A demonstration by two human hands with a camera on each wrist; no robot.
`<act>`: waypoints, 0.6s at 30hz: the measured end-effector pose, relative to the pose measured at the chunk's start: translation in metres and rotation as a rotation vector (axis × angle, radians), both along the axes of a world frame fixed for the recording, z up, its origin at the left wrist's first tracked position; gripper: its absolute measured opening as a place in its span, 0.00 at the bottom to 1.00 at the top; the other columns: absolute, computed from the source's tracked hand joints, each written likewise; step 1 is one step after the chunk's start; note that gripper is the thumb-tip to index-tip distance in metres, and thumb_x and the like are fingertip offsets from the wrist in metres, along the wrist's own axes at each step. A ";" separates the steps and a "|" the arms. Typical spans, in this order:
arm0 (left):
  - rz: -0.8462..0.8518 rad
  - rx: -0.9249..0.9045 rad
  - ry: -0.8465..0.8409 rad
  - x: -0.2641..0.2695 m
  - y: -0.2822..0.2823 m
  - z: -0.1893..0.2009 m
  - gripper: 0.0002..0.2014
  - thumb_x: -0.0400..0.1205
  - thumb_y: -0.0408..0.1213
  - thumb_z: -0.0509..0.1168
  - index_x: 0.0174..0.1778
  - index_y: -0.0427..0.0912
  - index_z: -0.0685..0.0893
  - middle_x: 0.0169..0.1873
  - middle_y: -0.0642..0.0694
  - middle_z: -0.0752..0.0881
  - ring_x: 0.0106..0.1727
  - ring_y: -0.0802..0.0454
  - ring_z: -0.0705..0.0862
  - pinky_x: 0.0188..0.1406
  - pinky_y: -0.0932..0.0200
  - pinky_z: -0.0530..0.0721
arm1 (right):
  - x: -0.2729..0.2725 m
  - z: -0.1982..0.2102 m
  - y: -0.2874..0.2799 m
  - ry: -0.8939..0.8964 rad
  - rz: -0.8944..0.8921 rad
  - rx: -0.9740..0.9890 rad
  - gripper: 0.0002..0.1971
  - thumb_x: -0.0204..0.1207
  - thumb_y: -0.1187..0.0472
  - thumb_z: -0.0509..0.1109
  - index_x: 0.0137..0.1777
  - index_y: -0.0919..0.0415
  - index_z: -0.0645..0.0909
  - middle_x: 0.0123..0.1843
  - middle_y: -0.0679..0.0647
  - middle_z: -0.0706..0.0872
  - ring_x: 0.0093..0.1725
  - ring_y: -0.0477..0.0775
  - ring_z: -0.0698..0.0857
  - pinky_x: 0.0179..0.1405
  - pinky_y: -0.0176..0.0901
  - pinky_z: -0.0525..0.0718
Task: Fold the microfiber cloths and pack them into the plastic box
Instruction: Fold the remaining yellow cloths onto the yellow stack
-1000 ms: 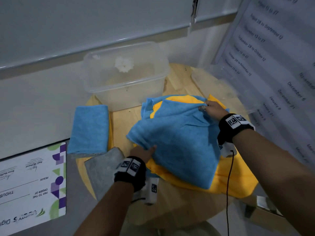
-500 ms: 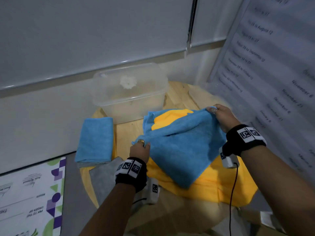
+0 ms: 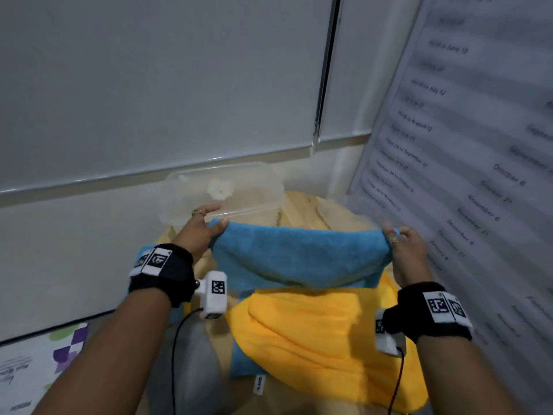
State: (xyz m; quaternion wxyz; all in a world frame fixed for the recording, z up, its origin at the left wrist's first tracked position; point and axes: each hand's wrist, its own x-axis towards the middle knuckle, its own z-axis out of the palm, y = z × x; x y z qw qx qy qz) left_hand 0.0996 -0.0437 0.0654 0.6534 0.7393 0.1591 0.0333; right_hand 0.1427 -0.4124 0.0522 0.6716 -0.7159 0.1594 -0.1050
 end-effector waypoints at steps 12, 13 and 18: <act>-0.033 0.061 -0.048 0.004 0.018 0.040 0.10 0.74 0.25 0.71 0.43 0.46 0.85 0.31 0.52 0.85 0.32 0.65 0.83 0.30 0.81 0.79 | -0.010 0.002 -0.035 -0.101 0.254 -0.087 0.10 0.76 0.62 0.71 0.55 0.49 0.87 0.59 0.55 0.87 0.63 0.56 0.82 0.66 0.52 0.80; -0.020 0.089 -0.054 0.004 0.017 0.041 0.10 0.73 0.25 0.72 0.42 0.46 0.85 0.29 0.57 0.86 0.31 0.67 0.83 0.29 0.82 0.78 | -0.009 0.002 -0.037 -0.091 0.297 -0.103 0.11 0.74 0.63 0.73 0.52 0.47 0.88 0.59 0.56 0.87 0.61 0.55 0.83 0.62 0.49 0.83; 0.002 0.198 -0.095 0.010 0.019 0.036 0.09 0.71 0.28 0.74 0.41 0.47 0.87 0.24 0.69 0.86 0.33 0.76 0.82 0.40 0.82 0.76 | -0.003 0.006 -0.041 -0.083 0.405 -0.235 0.16 0.69 0.69 0.76 0.51 0.47 0.87 0.53 0.58 0.87 0.53 0.55 0.83 0.49 0.38 0.83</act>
